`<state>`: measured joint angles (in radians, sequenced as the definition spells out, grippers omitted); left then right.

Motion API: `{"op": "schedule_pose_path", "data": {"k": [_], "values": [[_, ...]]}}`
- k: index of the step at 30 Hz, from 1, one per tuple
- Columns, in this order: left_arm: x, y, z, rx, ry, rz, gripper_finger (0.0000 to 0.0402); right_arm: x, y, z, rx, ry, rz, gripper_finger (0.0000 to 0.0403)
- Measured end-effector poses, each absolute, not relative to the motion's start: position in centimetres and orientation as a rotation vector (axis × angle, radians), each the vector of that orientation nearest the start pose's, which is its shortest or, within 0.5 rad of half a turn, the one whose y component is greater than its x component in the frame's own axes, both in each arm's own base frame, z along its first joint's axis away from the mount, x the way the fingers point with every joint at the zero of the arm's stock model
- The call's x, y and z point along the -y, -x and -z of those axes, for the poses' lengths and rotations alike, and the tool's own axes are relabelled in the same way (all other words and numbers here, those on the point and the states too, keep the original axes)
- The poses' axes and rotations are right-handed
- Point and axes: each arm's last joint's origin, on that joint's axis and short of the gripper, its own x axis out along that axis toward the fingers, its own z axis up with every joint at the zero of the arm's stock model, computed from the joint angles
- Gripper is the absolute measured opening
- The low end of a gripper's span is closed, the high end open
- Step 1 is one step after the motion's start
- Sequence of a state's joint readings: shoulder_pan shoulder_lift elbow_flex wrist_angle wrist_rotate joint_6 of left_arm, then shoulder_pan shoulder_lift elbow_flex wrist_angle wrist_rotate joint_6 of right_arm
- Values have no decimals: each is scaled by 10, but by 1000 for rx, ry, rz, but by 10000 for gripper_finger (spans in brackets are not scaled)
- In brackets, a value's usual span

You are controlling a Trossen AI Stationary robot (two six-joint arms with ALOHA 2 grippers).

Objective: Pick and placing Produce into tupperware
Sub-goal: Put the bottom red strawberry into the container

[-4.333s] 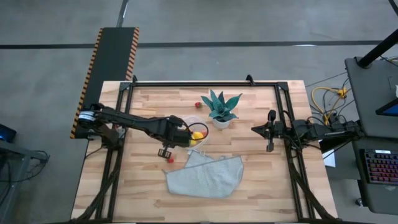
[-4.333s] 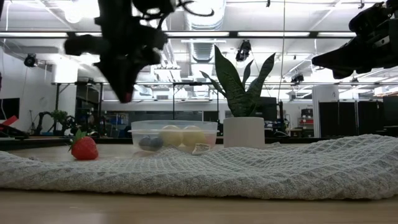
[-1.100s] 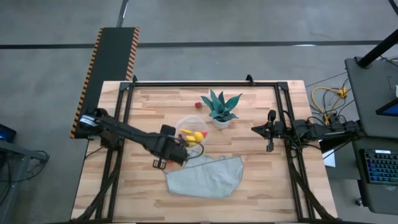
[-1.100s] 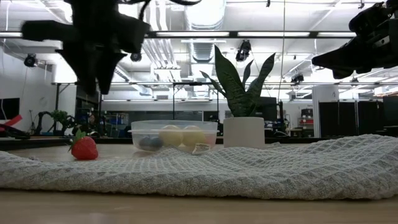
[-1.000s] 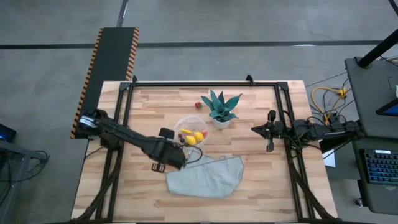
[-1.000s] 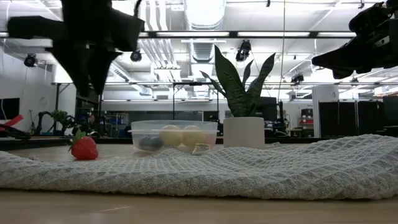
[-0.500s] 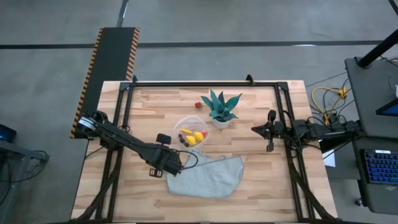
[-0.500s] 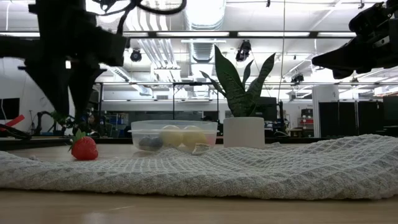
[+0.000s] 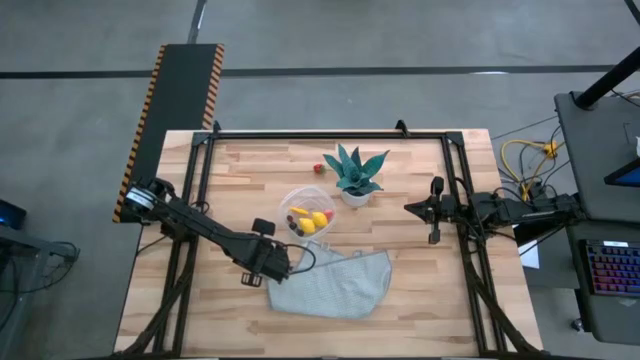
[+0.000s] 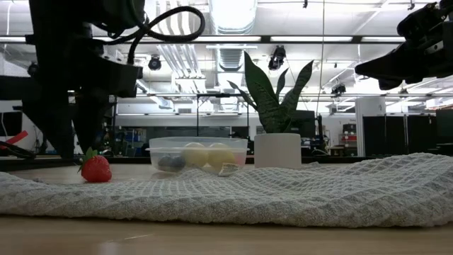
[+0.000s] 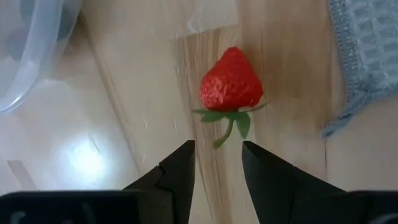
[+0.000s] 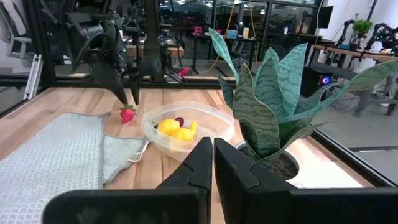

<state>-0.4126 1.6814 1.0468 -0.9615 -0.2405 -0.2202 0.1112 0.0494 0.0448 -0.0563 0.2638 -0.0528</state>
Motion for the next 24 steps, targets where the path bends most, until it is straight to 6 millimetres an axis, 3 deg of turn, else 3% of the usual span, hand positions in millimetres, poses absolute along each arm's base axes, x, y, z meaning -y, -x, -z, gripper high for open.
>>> {"op": "schedule_pose_path", "data": {"k": [6, 24], "values": [[105, -256, -164, -1497, -369, 5, 118, -3, -97, -170, -64, 63, 151, 9], [106, -259, -163, -1464, -385, 28, 118, -3, -97, -170, -63, 56, 151, 9]]}}
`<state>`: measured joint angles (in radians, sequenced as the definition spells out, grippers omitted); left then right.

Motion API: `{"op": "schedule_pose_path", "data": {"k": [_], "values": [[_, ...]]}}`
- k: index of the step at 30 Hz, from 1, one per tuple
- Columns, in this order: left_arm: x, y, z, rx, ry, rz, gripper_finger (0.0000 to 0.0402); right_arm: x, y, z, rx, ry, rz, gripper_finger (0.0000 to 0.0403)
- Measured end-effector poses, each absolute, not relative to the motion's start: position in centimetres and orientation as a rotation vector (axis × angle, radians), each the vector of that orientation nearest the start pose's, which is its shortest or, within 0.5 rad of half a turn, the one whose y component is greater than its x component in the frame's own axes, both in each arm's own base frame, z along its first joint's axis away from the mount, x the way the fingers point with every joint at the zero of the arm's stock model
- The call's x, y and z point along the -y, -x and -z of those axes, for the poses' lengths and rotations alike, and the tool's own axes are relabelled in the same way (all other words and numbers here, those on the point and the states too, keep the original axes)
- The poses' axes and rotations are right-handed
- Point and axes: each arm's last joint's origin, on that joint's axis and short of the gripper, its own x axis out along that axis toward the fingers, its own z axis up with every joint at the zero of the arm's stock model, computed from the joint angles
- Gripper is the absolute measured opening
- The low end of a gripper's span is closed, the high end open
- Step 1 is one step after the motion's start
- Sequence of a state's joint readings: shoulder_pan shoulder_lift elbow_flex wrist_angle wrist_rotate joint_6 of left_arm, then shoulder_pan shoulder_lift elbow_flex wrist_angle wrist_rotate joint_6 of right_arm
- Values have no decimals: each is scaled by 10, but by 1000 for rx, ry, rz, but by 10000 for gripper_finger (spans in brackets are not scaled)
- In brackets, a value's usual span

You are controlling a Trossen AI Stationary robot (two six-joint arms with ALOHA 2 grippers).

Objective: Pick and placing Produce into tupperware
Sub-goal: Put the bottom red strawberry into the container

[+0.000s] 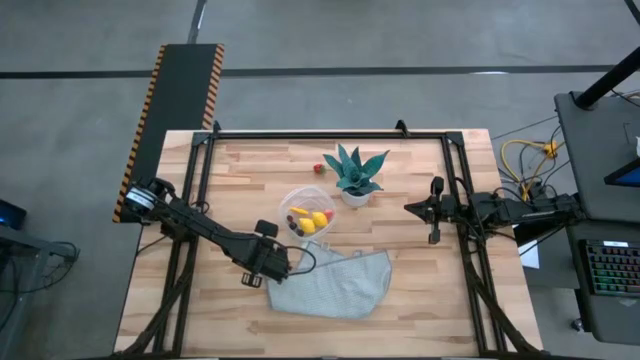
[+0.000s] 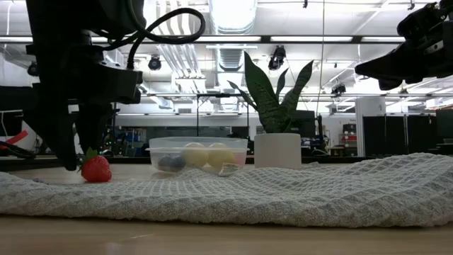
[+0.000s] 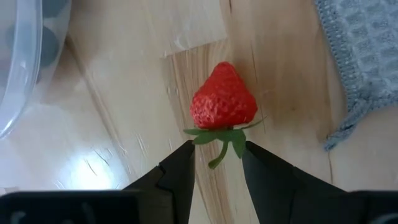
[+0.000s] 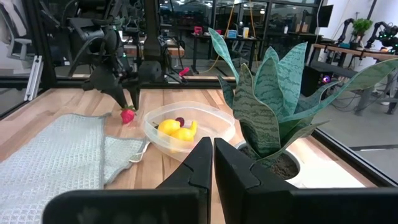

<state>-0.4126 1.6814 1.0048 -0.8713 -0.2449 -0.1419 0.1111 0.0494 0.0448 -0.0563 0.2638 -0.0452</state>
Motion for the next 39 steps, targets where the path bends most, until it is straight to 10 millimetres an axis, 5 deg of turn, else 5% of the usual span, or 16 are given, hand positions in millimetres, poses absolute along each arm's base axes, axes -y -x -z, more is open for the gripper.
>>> {"op": "schedule_pose_path", "data": {"k": [14, 28, 39], "values": [[104, -260, -163, -1467, -377, 26, 116, -3, -97, -170, -63, 56, 151, 9], [102, -261, -163, -1467, -390, 39, 9, -3, -97, -170, -63, 56, 151, 9], [101, -261, -163, -1487, -342, 68, 1, -3, -97, -170, -63, 56, 152, 9]]}}
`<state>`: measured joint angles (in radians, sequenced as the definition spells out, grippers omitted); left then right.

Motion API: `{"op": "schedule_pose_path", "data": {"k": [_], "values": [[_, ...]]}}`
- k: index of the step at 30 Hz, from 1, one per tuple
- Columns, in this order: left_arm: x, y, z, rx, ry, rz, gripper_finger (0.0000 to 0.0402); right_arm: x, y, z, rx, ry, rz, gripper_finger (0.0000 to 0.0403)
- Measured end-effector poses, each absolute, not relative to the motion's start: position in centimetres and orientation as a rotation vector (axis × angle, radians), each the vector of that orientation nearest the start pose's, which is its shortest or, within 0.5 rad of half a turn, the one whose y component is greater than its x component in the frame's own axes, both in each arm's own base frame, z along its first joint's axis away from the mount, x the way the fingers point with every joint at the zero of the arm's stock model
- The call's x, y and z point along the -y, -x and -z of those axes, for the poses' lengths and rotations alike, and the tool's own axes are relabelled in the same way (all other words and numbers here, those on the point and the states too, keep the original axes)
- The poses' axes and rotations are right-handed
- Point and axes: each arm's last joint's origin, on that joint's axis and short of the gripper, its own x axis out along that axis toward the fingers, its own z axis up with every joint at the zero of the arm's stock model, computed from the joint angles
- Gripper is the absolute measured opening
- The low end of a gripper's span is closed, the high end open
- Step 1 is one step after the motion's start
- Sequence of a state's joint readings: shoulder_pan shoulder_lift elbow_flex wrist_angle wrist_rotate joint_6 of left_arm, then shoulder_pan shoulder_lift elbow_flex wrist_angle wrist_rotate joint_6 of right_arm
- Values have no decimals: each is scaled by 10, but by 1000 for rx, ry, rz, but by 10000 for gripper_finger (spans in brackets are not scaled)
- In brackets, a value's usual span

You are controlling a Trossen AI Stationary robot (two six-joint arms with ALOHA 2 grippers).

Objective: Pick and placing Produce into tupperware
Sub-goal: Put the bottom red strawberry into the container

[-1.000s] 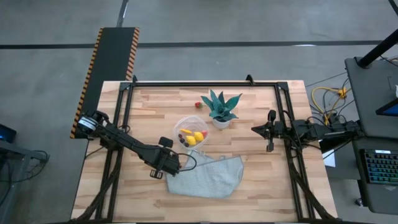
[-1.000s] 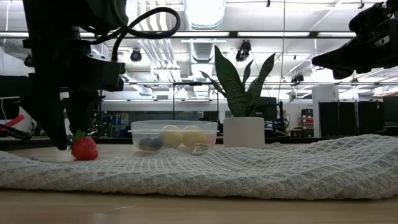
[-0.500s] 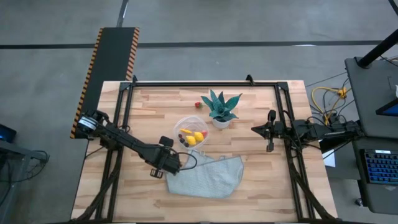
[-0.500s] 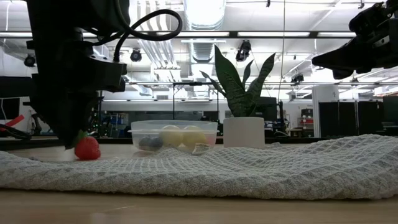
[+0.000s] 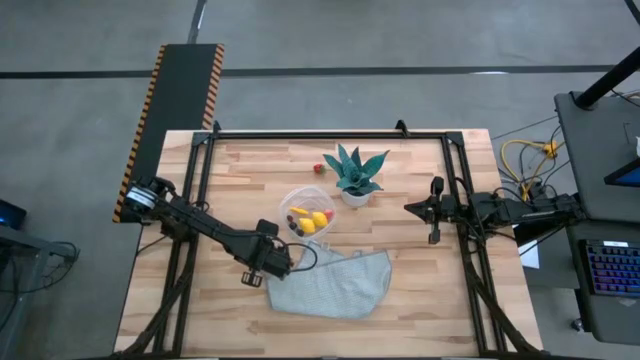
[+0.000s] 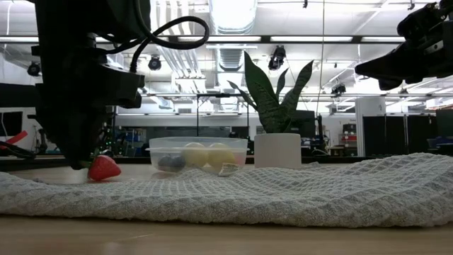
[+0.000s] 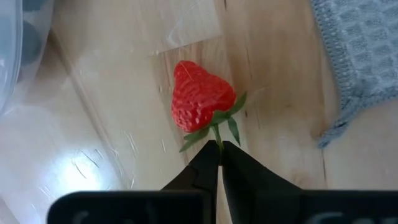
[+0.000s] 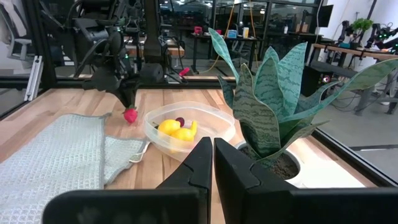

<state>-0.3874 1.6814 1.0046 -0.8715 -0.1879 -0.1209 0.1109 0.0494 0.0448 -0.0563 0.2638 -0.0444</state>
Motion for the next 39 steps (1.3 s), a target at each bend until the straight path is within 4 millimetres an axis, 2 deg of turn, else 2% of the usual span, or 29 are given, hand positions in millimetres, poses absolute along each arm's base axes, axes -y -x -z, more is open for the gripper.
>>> {"op": "schedule_pose_path", "data": {"k": [23, 39], "values": [[101, -262, -165, -1490, -367, 90, 0, -3, -97, -170, -63, 56, 152, 9], [102, -266, -199, -1433, -353, 95, 0, -3, -97, -170, -57, 55, 151, 9]]}}
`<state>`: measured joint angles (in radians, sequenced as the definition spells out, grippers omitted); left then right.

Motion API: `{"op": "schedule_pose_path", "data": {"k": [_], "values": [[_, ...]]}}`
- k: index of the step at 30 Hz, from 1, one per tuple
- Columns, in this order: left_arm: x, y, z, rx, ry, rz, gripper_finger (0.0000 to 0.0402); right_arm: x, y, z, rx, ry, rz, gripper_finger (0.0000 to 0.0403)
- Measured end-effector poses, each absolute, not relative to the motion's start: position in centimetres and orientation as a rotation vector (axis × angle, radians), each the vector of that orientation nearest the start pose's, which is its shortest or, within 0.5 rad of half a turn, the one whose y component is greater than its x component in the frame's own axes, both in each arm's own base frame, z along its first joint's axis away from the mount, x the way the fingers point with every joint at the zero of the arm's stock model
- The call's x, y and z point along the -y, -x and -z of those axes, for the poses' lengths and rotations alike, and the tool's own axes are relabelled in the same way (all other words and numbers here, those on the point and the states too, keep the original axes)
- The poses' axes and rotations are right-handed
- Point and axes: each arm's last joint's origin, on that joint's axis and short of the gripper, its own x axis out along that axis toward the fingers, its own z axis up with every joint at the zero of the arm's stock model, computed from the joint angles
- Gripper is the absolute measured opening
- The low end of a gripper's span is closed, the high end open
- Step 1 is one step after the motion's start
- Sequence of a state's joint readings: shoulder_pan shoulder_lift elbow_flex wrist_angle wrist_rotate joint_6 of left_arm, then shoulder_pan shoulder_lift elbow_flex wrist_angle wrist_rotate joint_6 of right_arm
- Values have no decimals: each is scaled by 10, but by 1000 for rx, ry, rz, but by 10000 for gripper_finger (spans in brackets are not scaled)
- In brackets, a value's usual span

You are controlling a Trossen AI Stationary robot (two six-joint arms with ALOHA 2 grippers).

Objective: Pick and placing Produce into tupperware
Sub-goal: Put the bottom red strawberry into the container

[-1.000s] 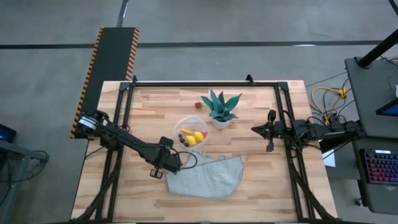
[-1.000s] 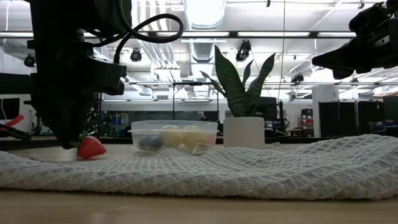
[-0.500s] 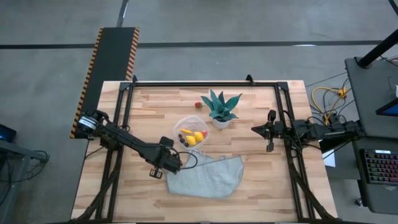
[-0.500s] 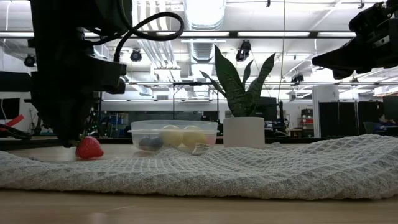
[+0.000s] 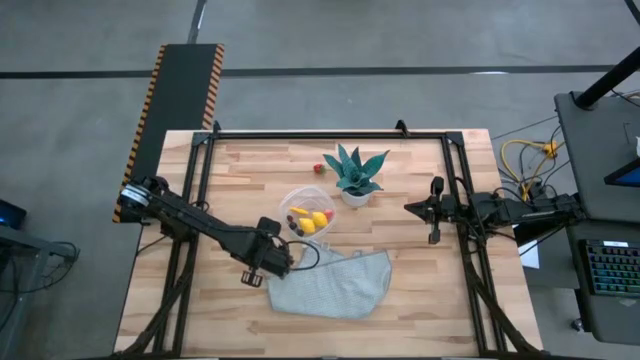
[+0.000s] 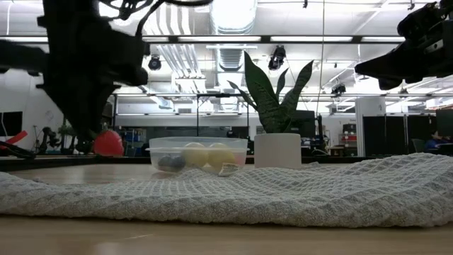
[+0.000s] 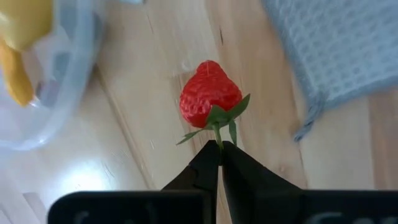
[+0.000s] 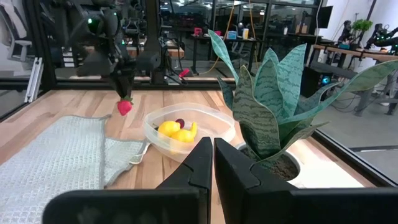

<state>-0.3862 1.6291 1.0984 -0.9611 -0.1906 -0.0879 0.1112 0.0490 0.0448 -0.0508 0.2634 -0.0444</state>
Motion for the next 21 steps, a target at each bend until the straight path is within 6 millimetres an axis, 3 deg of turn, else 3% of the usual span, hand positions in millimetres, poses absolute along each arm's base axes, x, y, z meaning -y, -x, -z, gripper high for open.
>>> {"op": "schedule_pose_path", "data": {"k": [13, 21], "values": [[104, -273, -218, -1380, -381, 90, 0, -3, -97, -170, -55, 54, 151, 9], [101, -274, -220, -1335, -465, -25, 0, -3, -97, -170, -54, 54, 151, 9]]}}
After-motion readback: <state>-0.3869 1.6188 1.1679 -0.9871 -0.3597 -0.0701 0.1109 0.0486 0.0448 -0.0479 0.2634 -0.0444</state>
